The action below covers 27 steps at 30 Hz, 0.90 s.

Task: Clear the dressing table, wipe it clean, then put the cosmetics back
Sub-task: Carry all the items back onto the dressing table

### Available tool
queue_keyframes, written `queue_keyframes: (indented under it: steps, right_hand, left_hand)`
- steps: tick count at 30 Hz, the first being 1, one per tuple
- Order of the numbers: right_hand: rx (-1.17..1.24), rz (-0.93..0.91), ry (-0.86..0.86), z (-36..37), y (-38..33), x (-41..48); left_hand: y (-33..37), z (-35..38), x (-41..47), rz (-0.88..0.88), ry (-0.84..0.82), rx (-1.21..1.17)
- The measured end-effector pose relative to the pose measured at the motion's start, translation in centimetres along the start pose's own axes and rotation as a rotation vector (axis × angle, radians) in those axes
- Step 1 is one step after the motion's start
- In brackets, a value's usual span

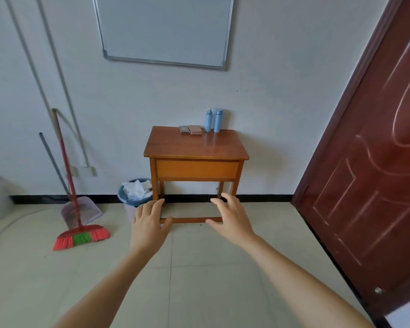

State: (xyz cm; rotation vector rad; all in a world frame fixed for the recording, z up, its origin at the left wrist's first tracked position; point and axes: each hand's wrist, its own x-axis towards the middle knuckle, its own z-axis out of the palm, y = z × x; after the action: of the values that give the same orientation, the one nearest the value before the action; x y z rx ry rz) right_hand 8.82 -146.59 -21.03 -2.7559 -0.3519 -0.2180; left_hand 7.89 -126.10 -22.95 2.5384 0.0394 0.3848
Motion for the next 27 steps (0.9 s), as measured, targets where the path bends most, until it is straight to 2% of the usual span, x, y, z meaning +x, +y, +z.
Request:
queue_keyframes:
  steps: [13, 17, 27]
  right_hand:
    - [0.011, -0.086, 0.031, 0.4, 6.6, 15.4]
    - [0.044, -0.109, -0.005, 1.2, 9.1, 20.5]
    - [0.039, -0.124, -0.153, 5.8, 12.0, 29.1]
  left_hand:
    - [1.3, 2.7, 13.5, -0.041, 0.065, 0.078]
    - [2.0, 4.7, 17.7, -0.103, 0.093, 0.058]
    - [-0.7, 9.5, 24.1, -0.246, 0.014, 0.059]
